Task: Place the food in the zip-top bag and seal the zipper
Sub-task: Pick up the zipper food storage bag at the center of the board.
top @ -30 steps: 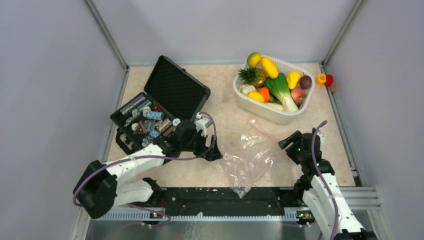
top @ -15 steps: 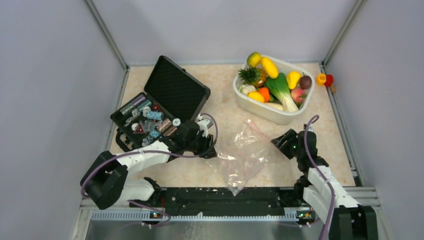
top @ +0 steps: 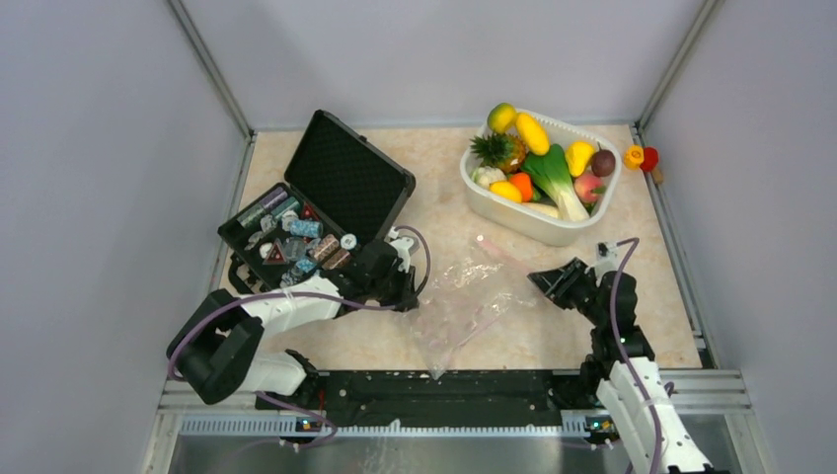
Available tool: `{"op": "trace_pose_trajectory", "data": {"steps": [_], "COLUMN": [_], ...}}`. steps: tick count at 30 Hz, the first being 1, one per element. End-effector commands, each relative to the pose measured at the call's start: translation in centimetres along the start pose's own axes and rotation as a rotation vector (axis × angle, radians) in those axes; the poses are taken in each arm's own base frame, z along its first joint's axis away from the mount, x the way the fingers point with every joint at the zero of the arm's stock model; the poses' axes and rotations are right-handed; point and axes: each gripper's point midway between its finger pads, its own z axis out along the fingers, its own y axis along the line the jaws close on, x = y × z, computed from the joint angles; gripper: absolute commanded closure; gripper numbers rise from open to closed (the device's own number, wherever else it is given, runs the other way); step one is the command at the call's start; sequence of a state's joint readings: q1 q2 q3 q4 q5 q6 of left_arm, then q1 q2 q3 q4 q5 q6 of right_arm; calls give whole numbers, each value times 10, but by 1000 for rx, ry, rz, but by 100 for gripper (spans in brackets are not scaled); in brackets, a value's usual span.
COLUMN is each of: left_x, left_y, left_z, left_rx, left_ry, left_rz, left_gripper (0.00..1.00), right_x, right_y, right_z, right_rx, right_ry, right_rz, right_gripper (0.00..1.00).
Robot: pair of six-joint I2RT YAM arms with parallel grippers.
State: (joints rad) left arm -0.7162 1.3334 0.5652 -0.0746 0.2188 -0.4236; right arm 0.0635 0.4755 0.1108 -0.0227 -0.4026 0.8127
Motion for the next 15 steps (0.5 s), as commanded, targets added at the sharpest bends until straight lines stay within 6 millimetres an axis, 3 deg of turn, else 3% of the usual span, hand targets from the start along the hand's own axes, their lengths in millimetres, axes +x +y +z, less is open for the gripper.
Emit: {"op": "trace_pose_trajectory", "data": {"steps": [1, 5, 8, 10, 15], "left_x": [-17, -19, -21, -24, -27], "left_y": [4, 15, 18, 16, 15], "left_z": [-4, -10, -13, -14, -15], "left_rx": [-38, -99, -112, -99, -91], "left_ry": [-48, -67, -80, -86, -102], "left_rz": [72, 100, 136, 166, 223], "left_gripper": [78, 85, 91, 92, 94], "right_x": [-1, 5, 10, 12, 14], "right_y": [9, -8, -23, -28, -30], "right_z": [-5, -3, -1, 1, 9], "right_rx": [-26, 75, 147, 168, 137], "right_ry": [0, 41, 72, 84, 79], "right_rz": [-18, 15, 27, 31, 23], "right_gripper": [68, 59, 58, 48, 41]}}
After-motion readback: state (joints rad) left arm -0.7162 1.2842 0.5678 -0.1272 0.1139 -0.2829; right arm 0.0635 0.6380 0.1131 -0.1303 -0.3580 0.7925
